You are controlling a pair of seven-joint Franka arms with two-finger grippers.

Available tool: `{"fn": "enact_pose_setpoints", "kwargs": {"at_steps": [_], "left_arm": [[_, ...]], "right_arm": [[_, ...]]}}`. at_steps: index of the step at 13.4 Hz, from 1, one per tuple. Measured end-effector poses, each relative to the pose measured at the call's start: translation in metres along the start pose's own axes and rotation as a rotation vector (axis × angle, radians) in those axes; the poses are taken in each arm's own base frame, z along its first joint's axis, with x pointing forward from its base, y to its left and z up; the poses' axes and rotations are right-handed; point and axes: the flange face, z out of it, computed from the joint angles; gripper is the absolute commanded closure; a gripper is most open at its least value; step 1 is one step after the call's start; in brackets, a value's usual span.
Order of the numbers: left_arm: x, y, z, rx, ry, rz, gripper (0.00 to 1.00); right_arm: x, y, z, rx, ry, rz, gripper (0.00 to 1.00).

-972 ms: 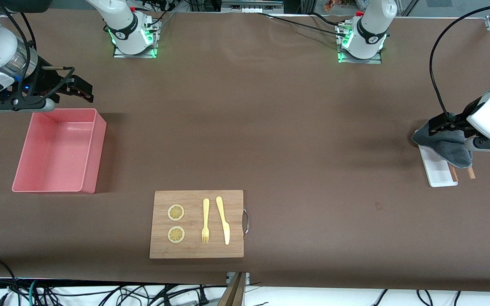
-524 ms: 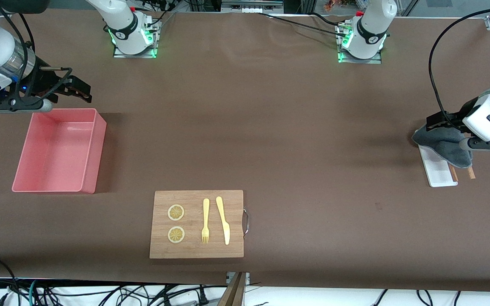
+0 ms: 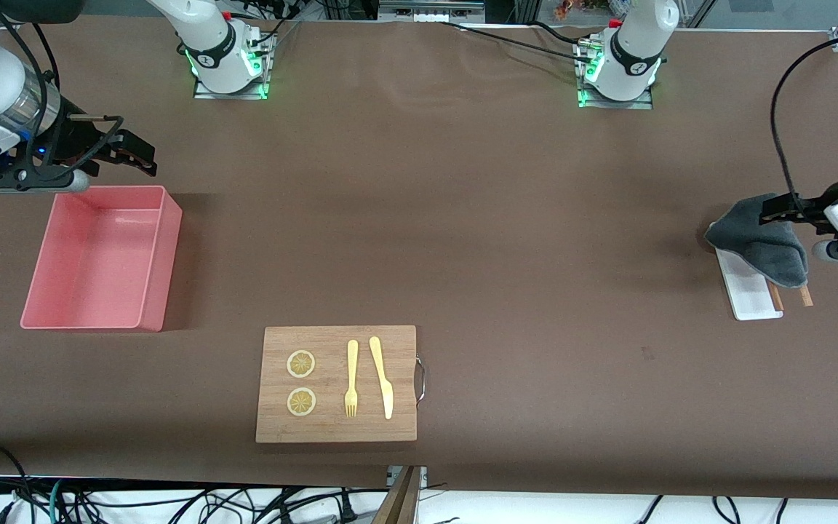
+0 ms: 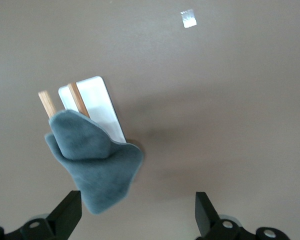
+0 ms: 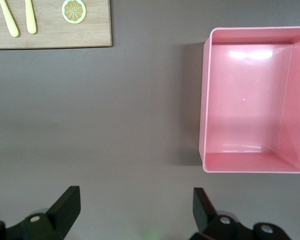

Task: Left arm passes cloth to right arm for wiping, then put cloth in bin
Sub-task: 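Close the left gripper on the grey cloth and lift it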

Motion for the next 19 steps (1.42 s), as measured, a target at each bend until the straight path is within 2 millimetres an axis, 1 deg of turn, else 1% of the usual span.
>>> {"fn": "enact_pose_setpoints", "kwargs": {"at_steps": [2, 4, 5, 7, 9, 11, 12, 14, 16, 17, 19], "left_arm": [[0.005, -0.004, 0.005, -0.002, -0.006, 0.143, 0.0], [0.01, -0.006, 0.017, -0.011, -0.025, 0.308, 0.0], [0.012, -0.01, 0.026, -0.02, -0.036, 0.392, 0.0], [0.013, -0.033, 0.047, -0.029, -0.036, 0.557, 0.0], [0.01, -0.061, 0.079, -0.028, -0.02, 0.701, 0.0], [0.002, -0.087, 0.117, 0.01, 0.019, 0.819, 0.0], [0.0, -0.096, 0.13, 0.048, 0.035, 0.888, 0.0], [0.003, -0.108, 0.142, 0.13, 0.052, 0.992, 0.0], [0.01, -0.112, 0.153, 0.163, 0.061, 1.038, 0.0], [0.013, -0.111, 0.16, 0.162, 0.059, 1.047, 0.04], [0.016, -0.11, 0.17, 0.151, 0.052, 1.06, 0.28]], "right_arm": [[0.0, 0.0, 0.0, 0.0, 0.0, 0.0, 0.01], [0.0, 0.0, 0.0, 0.0, 0.0, 0.0, 0.01], [0.0, 0.0, 0.0, 0.0, 0.0, 0.0, 0.01], [0.0, 0.001, 0.0, 0.0, -0.001, 0.001, 0.01], [0.0, 0.003, 0.0, 0.0, -0.001, 0.005, 0.01], [0.0, 0.003, 0.0, 0.001, -0.001, 0.005, 0.01], [0.0, 0.003, 0.0, 0.001, -0.001, 0.005, 0.01], [0.0, 0.003, 0.0, 0.001, -0.001, 0.005, 0.01], [0.0, 0.003, 0.0, 0.001, -0.001, 0.005, 0.01], [0.0, 0.003, 0.0, 0.001, -0.001, 0.005, 0.01], [0.0, 0.003, 0.0, 0.001, -0.001, 0.005, 0.01]]}}
